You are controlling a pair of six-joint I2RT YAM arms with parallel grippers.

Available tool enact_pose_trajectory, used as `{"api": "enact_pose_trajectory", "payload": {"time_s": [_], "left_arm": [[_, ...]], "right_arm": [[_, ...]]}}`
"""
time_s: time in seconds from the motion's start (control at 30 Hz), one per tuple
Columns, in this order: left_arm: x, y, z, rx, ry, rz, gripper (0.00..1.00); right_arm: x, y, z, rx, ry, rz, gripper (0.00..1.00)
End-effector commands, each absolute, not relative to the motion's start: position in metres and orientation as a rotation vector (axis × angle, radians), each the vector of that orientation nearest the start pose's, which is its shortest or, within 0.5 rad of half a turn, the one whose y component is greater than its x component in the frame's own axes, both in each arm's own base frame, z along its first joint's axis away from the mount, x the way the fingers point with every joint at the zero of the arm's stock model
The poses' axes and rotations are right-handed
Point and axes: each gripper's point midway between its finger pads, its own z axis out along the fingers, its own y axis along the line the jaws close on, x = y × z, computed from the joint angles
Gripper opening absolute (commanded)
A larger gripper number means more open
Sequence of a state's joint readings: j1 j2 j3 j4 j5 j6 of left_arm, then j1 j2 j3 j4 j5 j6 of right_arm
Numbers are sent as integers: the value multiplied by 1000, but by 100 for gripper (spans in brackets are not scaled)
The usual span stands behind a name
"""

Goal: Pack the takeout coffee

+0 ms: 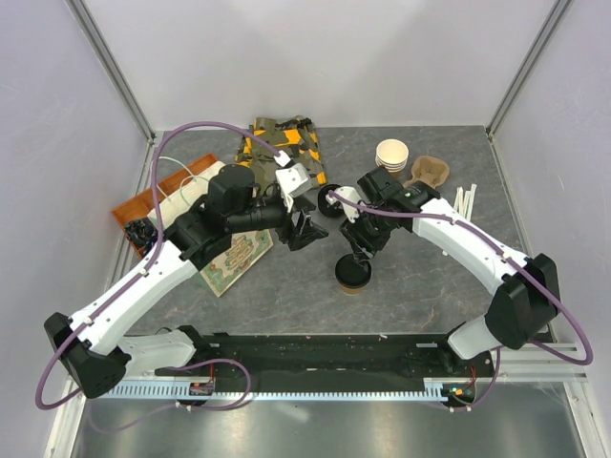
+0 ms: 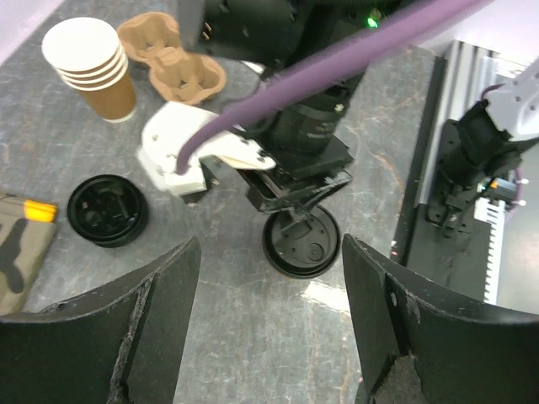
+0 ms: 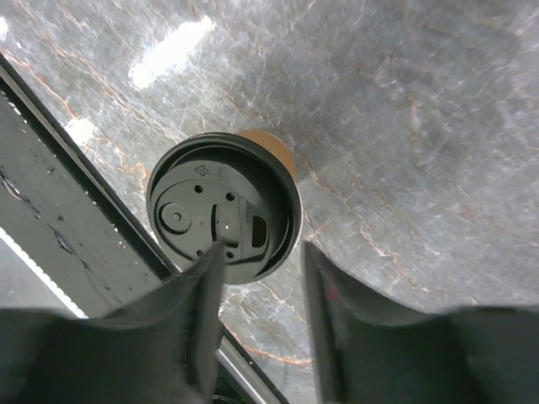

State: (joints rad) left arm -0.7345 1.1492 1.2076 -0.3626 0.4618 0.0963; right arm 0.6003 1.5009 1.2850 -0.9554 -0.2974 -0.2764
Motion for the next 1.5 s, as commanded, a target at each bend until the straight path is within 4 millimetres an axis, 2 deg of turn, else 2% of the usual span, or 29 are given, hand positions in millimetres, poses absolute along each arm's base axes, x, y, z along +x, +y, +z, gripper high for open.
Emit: {"api": "enact_pose_trajectory", "payload": {"time_s": [0.0,0.07,0.13,0.17,0.23,0.27,0.33,0.37,0.4,0.43,0.47,0.5,0.53,0.6,0.63,0.73,0.93,1.2,1.47], "left_arm": [[204,-306,326,1101,1591,-974,76],[200,-307,323,1120,1602,-1002,76],[186,-311,323,1170,1590,-1075,75],[181,-313,320,1194,1601,-1100,75],[165,-321,315,1239,1615,-1186,70],[154,-324,314,1233,1653,-1272,68],[143,-333,299,1238,1738,-1376,58],[131,-337,295,1229,1785,-1471,54],[129,-343,286,1220,1829,-1512,48],[126,-346,283,1210,1851,-1541,45],[120,-351,277,1187,1905,-1586,43],[124,-356,279,1168,1897,-1605,39],[127,-362,269,1145,1949,-1624,37],[133,-368,264,1084,2017,-1651,32],[138,-372,254,1059,2060,-1654,31],[145,-374,245,976,2109,-1711,26],[163,-373,215,863,2219,-1669,19],[176,-379,186,780,2299,-1665,17],[185,-382,154,711,2387,-1628,15]], "right_arm": [[246,214,191,-1196,2319,484,54],[250,213,204,-1165,2292,489,55],[256,204,212,-1092,2300,524,54],[253,206,215,-1078,2296,599,52],[254,196,218,-999,2311,677,50],[251,196,225,-960,2293,794,45],[243,198,224,-893,2314,933,37],[237,201,228,-868,2304,1042,35],[230,203,228,-823,2325,1123,33],[224,205,218,-790,2347,1187,29],[221,204,218,-742,2351,1242,28],[215,207,220,-710,2336,1334,27],[212,208,210,-615,2370,1395,26],[210,211,212,-572,2326,1465,25],[205,211,205,-510,2364,1505,23],[205,213,201,-474,2363,1538,22],[201,216,189,-440,2408,1612,21],[194,213,156,-431,2490,1594,22],[199,209,126,-375,2597,1529,22]]}}
